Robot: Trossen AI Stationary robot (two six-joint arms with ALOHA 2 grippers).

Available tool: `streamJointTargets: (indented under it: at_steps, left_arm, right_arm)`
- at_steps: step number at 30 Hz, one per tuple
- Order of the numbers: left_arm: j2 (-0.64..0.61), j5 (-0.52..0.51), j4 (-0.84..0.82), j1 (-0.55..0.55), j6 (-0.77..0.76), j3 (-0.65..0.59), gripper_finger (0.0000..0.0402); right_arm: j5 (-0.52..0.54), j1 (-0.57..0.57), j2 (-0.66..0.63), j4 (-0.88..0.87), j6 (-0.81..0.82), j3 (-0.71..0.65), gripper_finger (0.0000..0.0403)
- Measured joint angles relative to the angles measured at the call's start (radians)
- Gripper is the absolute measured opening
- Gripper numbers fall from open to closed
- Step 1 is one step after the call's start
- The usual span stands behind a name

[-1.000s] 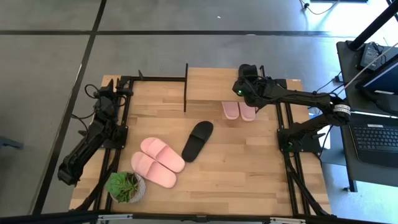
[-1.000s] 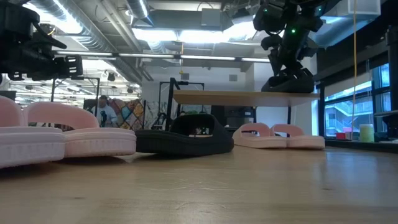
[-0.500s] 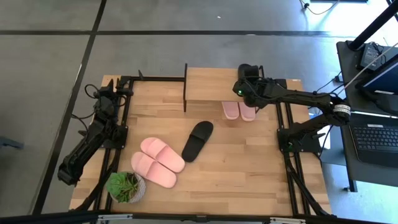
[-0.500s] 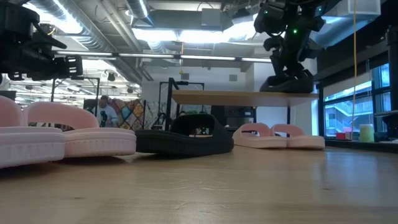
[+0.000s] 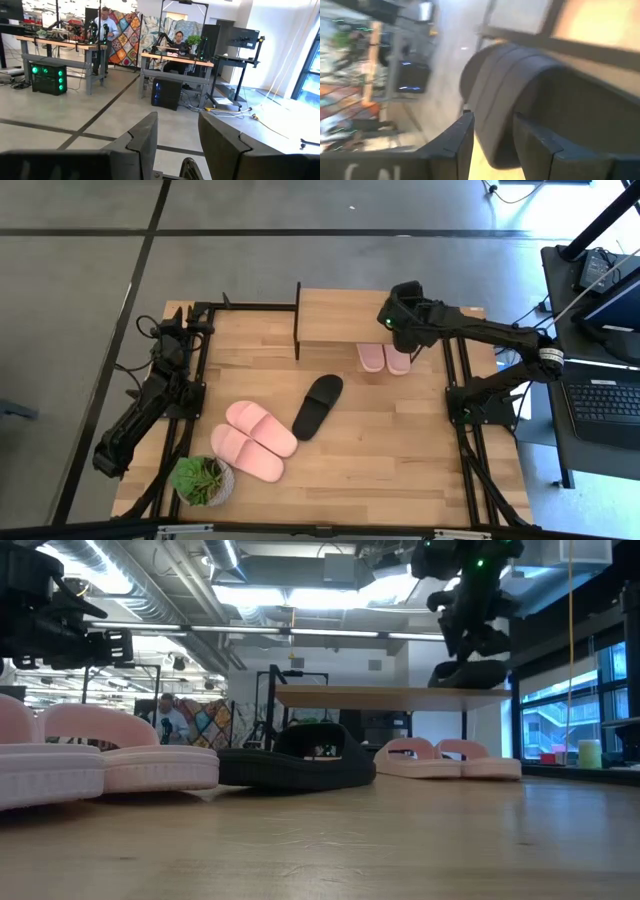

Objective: Pick and place slides into the shelf
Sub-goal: Put the black slipper on the shelf

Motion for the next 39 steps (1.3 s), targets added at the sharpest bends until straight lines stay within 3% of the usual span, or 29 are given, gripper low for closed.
streamJointTargets:
  at_steps: [6,10,13,16,24,30,39]
  left_arm:
    - [0.0,0.0,0.0,0.0,0.0,0.0,0.0134]
    - [0.0,0.0,0.0,0.0,0.0,0.0,0.0134]
    - [0.0,0.0,0.0,0.0,0.0,0.0,0.0134]
    - [0.0,0.0,0.0,0.0,0.0,0.0,0.0134]
    - [0.0,0.0,0.0,0.0,0.0,0.0,0.0134]
    - [0.0,0.0,0.0,0.0,0.0,0.0,0.0134]
    - [0.0,0.0,0.0,0.0,0.0,0.0,0.0134]
  right_arm:
    - [-0.034,-0.003,0.0,-0.153,0.053,0.072,0.0135]
    - [-0.044,-0.004,0.0,-0.163,0.029,0.113,0.0135]
    - [-0.113,-0.003,0.001,-0.162,-0.03,0.163,0.0135]
    - [-0.174,0.019,0.001,-0.16,-0.167,0.227,0.0135]
    - [-0.181,0.216,0.0,-0.146,-0.681,0.379,0.0135]
    - [-0.174,0.404,0.015,-0.117,-0.913,0.364,0.0135]
    - [-0.041,0.601,0.18,0.001,-1.212,0.278,0.0135]
